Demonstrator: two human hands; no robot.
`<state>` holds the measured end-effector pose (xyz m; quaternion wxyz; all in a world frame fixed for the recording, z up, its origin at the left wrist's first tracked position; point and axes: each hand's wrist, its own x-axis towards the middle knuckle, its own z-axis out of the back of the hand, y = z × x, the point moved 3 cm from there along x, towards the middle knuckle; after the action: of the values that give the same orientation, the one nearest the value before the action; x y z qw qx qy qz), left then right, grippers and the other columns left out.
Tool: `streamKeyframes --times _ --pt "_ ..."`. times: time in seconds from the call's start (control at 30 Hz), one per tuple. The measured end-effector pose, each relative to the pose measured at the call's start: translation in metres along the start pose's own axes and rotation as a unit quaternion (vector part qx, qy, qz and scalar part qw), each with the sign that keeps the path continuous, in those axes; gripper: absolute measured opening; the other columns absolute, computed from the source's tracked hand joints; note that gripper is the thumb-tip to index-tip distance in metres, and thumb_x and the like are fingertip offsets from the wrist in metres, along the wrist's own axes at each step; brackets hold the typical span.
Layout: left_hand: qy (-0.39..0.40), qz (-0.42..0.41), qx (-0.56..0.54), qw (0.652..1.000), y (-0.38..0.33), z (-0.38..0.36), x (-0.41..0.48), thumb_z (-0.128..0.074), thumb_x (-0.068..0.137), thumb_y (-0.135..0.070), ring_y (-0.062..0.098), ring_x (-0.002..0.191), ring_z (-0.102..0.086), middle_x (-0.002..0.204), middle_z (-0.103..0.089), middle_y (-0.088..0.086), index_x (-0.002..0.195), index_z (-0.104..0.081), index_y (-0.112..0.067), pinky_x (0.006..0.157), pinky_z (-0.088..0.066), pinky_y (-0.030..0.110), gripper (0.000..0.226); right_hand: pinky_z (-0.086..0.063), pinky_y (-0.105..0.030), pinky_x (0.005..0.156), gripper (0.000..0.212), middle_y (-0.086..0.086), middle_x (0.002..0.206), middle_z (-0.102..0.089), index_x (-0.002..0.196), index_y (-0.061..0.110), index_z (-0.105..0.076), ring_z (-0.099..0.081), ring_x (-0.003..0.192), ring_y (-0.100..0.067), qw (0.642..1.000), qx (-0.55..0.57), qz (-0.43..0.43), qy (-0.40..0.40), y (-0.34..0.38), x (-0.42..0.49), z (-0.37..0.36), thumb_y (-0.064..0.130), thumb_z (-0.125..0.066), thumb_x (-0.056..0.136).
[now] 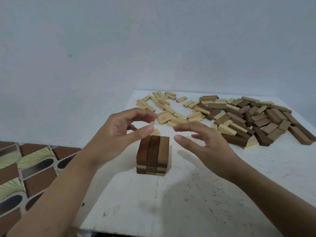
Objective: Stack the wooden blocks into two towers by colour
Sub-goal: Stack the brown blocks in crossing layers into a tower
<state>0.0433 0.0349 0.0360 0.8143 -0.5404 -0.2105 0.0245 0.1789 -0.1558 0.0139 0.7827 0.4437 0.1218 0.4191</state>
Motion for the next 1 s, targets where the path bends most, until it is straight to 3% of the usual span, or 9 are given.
streamKeyframes --times 0.1,0.2,0.3,0.4,0.47,0.67,0.8,0.87,1.0 --pt "-0.01 -0.01 0.012 1.0 -0.019 -0.009 0.01 -0.072 0.089 -0.028 0.009 0.103 -0.066 0.108 -0.074 -0.006 0.107 -0.075 -0.021 0.085 -0.051 0.026 0.019 -0.049 -0.035 0.103 0.028 0.023 0.109 -0.069 0.103 0.036 -0.071 -0.06 0.11 0.004 0.999 0.019 0.019 -0.037 -0.001 -0.002 0.016 0.055 -0.061 0.086" --pt "-0.001 -0.021 0.081 0.996 -0.034 -0.023 0.021 -0.071 0.088 -0.034 0.012 0.107 -0.065 0.104 -0.073 -0.01 0.103 -0.075 -0.028 0.089 -0.047 0.032 0.016 -0.049 -0.034 0.097 0.007 0.021 0.101 -0.071 0.095 0.032 -0.072 -0.064 0.104 -0.001 0.998 0.01 0.038 -0.052 -0.006 -0.003 0.031 0.037 -0.067 0.093" --pt "0.006 -0.02 0.146 0.989 -0.043 -0.039 0.028 -0.071 0.09 -0.04 0.007 0.107 -0.063 0.098 -0.07 -0.015 0.1 -0.073 -0.037 0.087 -0.039 0.022 0.011 -0.049 -0.029 0.092 0.004 0.021 0.097 -0.071 0.092 0.03 -0.072 -0.065 0.099 -0.002 0.997 -0.013 0.046 -0.063 -0.015 -0.005 0.045 0.031 -0.069 0.093" --pt "0.021 -0.025 0.185 0.982 -0.053 -0.059 0.032 -0.071 0.09 -0.041 0.001 0.106 -0.06 0.099 -0.067 -0.018 0.099 -0.071 -0.04 0.081 -0.039 0.008 0.009 -0.046 -0.014 0.085 0.003 0.019 0.093 -0.069 0.091 0.029 -0.072 -0.064 0.096 -0.001 0.993 -0.068 0.054 -0.085 -0.028 -0.005 0.06 0.027 -0.071 0.092" --pt "0.04 -0.031 0.199 0.979 -0.058 -0.074 0.034 -0.07 0.092 -0.042 -0.001 0.108 -0.059 0.103 -0.066 -0.018 0.1 -0.07 -0.042 0.08 -0.042 0.01 0.008 -0.045 -0.01 0.078 0.006 0.018 0.092 -0.068 0.09 0.03 -0.07 -0.063 0.094 -0.001 0.987 -0.116 0.055 -0.095 -0.039 -0.006 0.07 0.024 -0.071 0.092" --pt "0.086 -0.021 0.229 0.969 -0.054 -0.124 0.033 -0.063 0.098 -0.041 -0.005 0.109 -0.053 0.107 -0.061 -0.021 0.108 -0.067 -0.042 0.087 -0.043 0.016 0.012 -0.04 -0.013 0.075 0.004 0.02 0.091 -0.062 0.093 0.026 -0.069 -0.057 0.089 0.002 0.973 -0.197 0.045 -0.112 -0.076 -0.016 0.092 0.022 -0.069 0.093" --pt "0.109 0.004 0.25 0.962 -0.042 -0.15 0.04 -0.055 0.103 -0.038 -0.005 0.111 -0.05 0.117 -0.056 -0.022 0.123 -0.061 -0.039 0.087 -0.044 0.015 0.021 -0.044 -0.034 0.091 0.018 0.019 0.106 -0.06 0.112 0.03 -0.067 -0.051 0.101 -0.005 0.956 -0.275 0.018 -0.097 -0.098 -0.018 0.098 0.033 -0.061 0.095" --pt "0.117 0.019 0.27 0.956 -0.031 -0.16 0.047 -0.051 0.105 -0.036 -0.001 0.119 -0.049 0.13 -0.053 -0.018 0.134 -0.056 -0.033 0.093 -0.042 0.02 0.029 -0.044 -0.046 0.098 0.023 0.015 0.117 -0.061 0.119 0.031 -0.065 -0.05 0.111 -0.011 0.952 -0.289 -0.012 -0.096 -0.104 -0.018 0.101 0.035 -0.055 0.099" --pt "0.141 0.033 0.32 0.936 -0.011 -0.183 0.057 -0.046 0.107 -0.029 0.014 0.129 -0.044 0.142 -0.049 -0.009 0.141 -0.051 -0.028 0.105 -0.04 0.036 0.034 -0.041 -0.044 0.096 0.022 0.013 0.111 -0.059 0.113 0.03 -0.068 -0.049 0.109 -0.012 0.949 -0.295 -0.028 -0.11 -0.109 -0.019 0.101 0.039 -0.051 0.1"
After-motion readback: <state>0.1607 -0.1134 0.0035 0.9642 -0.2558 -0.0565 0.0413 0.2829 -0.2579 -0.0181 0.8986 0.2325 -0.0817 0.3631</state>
